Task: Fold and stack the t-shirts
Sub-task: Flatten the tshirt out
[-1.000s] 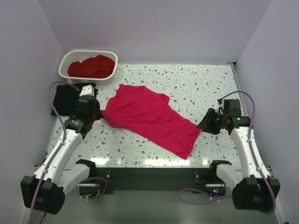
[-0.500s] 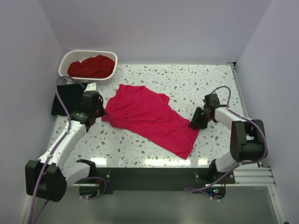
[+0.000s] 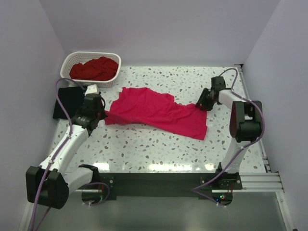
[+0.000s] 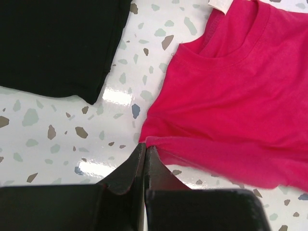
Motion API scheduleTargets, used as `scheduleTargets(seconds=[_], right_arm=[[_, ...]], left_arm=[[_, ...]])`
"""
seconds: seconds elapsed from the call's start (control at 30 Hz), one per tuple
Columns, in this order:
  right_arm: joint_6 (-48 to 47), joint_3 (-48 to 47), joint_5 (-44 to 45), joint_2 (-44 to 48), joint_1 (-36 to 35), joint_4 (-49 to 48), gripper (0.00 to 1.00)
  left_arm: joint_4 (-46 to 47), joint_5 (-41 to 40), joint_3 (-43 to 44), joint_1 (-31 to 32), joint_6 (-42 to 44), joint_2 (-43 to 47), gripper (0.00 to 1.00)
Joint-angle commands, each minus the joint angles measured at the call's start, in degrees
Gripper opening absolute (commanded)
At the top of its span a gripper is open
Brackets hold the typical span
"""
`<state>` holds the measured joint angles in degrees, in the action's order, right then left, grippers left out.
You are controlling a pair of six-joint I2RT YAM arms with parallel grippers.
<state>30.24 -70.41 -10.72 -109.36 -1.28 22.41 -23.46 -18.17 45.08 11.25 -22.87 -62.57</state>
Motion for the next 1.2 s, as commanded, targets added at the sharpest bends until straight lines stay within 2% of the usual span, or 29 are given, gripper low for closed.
scheduleTargets(seconds=[0.0,0.07,0.17,0.27,0.47,0.63,0.93,1.17], right_arm=[[-2.63,-5.34,10.36,-2.18,2.60,0.08,0.47],[-5.10,-7.01,9.41,0.28,2.16,2.63,0.53],[-9.92,-4.39,10.71,7.04,-1.35,5.00,0.59],[-14.50,0.42,14.41,13.61,-7.41,8.08,0.60],[-14.86,14.13,14.51,24.88,-18.57,8.79,0.60],[-14.59,17.94,17.84,26.22,-24.47,11.25,0.60],[-15.56,19.44,17.75,22.00,-25.44,7.21,0.59],[-16.26,18.73,18.81,17.43,-25.53,6.24,0.54]], left_arm=[[4.30,0.50,-1.05,-0.61,1.34,1.48,0.00],[4.48,3.39,-1.05,-0.61,1.69,0.87,0.00],[5.18,7.08,-1.05,-0.61,2.04,-0.01,0.00],[5.36,8.85,-0.87,-0.70,2.22,-0.63,0.00],[5.45,7.90,-1.22,-0.70,2.13,-0.01,0.00],[5.10,6.75,-1.22,-0.70,2.04,0.16,0.00],[4.74,4.82,-1.57,-0.70,1.60,0.52,0.00],[4.65,4.29,-1.57,-0.70,1.60,0.25,0.00]])
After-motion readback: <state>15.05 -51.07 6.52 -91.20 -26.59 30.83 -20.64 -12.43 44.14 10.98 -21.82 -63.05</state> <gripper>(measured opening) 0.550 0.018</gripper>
